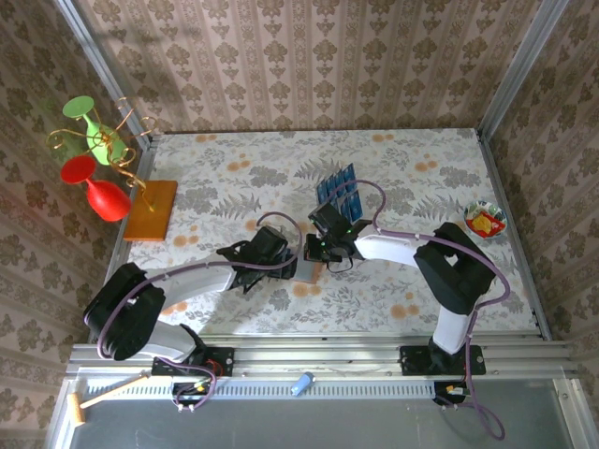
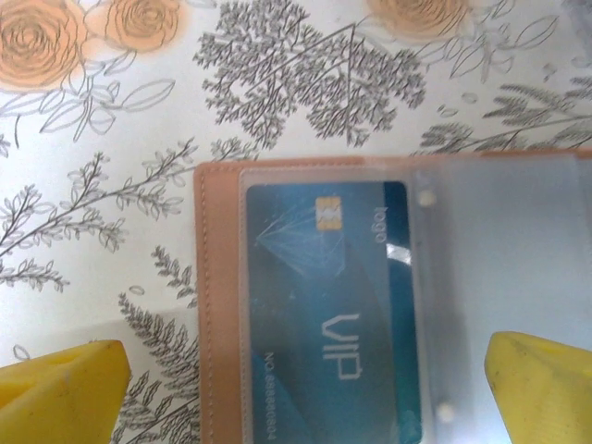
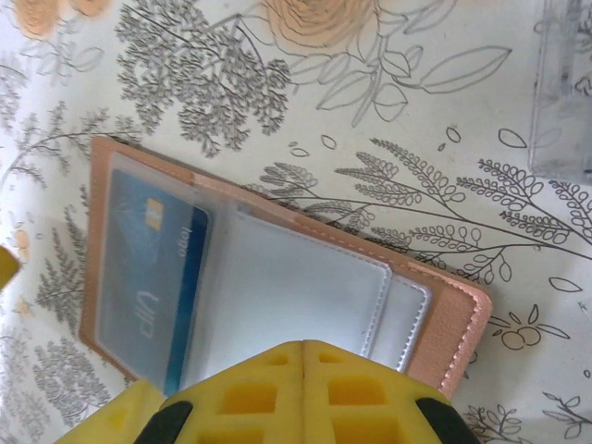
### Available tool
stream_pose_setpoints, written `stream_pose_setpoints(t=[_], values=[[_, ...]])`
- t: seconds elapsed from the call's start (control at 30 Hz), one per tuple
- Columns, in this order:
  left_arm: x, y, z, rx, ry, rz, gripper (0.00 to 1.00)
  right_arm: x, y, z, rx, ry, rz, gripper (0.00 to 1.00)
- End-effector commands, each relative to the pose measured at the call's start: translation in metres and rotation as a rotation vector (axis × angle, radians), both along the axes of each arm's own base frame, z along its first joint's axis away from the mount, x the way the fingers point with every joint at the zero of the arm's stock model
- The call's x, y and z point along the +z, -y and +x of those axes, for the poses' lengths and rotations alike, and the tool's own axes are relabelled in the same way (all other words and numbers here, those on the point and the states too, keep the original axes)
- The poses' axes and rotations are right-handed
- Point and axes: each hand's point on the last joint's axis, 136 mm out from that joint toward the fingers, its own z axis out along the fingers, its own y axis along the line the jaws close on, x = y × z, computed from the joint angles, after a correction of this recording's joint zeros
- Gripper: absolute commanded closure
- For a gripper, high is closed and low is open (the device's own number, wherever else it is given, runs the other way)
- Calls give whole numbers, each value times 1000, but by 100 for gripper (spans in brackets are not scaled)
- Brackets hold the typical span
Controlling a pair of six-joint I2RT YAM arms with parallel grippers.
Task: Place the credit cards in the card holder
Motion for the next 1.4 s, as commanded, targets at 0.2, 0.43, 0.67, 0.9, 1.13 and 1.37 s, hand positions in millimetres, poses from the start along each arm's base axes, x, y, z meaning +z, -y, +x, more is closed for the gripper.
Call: stream_pose_setpoints(t=[0.2,0.43,0.67,0.9,1.13,1.37], values=[[-3,6,0,-14,-13,-11,0,-19,-8,-4,32,-46,-9,100],[-9,3,-1,-13,-17,2,0,-22,-20,-5,50,-55,-1,100],[-23,-6,-3,2,-32,54,0,-22,-18,-7,45,-56,-4,100],[-42,-18,-8,26,-60,105,0,-19,-20,-6,45,-54,4,100],[-42,-19,-9,30,-60,99,0,6,-10,-1,-2,-4,25,83],[-39,-16,-8,27,-53,89,0,7,-4,-5,-31,-5,42,76]])
